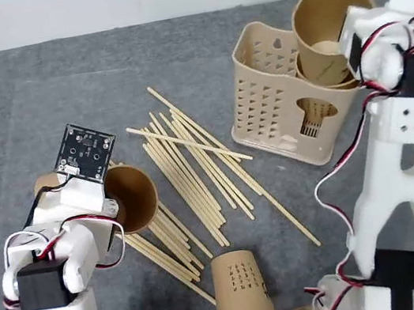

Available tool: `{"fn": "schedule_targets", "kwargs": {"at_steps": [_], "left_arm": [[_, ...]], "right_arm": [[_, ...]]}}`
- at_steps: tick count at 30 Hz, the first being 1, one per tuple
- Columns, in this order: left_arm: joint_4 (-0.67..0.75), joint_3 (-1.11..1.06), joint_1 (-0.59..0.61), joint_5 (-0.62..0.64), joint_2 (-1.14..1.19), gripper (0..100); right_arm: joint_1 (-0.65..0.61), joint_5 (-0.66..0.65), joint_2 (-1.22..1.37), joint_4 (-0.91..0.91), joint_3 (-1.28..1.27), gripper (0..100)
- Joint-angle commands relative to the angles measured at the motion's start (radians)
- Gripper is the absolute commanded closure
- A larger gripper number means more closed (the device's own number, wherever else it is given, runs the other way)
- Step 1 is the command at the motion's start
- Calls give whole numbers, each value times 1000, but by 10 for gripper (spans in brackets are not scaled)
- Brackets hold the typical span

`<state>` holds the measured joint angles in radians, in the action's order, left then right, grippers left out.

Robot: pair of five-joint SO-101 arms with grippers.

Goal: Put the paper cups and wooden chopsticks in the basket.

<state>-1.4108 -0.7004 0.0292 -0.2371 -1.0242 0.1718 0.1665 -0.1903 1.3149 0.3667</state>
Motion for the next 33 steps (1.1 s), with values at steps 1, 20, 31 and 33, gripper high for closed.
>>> {"fn": "schedule_targets", "kwargs": {"at_steps": [1, 20, 31, 33], "left_arm": [[26, 10, 2, 6, -25, 988], [21, 10, 3, 5, -25, 988], [21, -2, 3, 3, -25, 988], [25, -2, 2, 6, -25, 988]], "right_arm": [[-35, 0, -82, 25, 17, 990], [-8, -8, -99, 177, 9, 990], [97, -41, -99, 234, 11, 990], [79, -72, -97, 268, 11, 990]]}}
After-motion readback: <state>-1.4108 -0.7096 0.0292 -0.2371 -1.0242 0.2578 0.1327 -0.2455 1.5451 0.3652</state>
